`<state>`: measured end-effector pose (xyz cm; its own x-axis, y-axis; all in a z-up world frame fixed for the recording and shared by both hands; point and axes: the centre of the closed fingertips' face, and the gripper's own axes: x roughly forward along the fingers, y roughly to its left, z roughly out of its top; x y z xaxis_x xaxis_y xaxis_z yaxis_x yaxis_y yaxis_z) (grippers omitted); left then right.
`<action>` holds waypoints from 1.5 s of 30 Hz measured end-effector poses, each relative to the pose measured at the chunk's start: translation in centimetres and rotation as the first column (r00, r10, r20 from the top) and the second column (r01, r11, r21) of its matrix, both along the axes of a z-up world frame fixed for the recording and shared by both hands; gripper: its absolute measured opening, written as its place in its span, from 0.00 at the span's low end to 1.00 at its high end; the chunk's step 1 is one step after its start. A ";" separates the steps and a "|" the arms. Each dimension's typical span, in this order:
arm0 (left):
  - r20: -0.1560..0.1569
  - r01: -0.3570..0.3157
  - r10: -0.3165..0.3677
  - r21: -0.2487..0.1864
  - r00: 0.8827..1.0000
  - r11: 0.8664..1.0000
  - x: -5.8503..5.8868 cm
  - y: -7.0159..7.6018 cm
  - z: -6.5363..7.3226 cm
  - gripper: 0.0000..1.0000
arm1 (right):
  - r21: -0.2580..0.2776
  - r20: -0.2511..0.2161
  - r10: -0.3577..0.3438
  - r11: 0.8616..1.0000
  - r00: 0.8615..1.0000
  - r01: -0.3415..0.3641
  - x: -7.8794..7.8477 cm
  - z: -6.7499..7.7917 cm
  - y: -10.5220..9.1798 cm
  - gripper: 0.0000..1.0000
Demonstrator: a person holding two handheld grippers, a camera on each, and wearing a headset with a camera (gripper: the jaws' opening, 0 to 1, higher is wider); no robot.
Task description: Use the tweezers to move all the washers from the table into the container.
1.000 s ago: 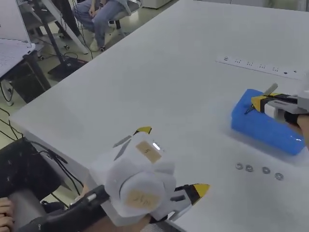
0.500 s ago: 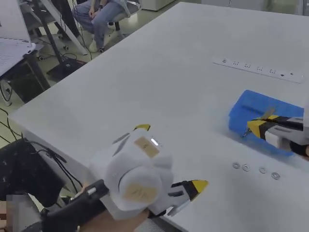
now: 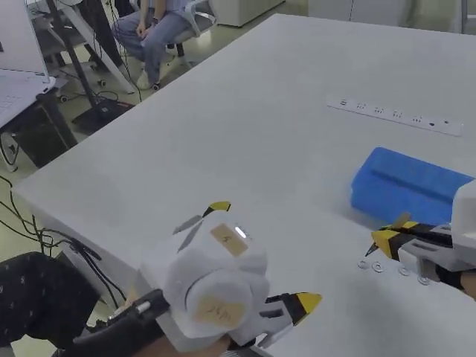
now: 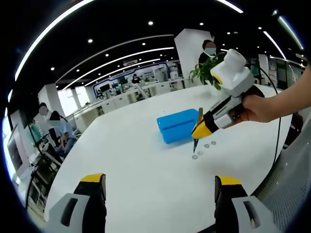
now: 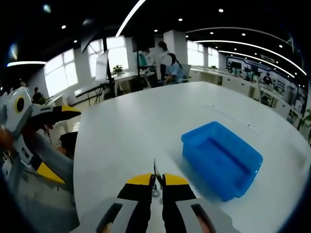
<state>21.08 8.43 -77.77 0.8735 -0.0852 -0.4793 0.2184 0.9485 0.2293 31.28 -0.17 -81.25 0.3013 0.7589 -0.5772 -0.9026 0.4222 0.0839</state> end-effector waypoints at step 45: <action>-0.015 0.002 -0.002 0.012 1.000 1.000 -0.1 0.1 -0.3 0.94 | 0.002 0.017 -0.027 1.000 0.999 0.027 1.5 1.1 -0.3 0.02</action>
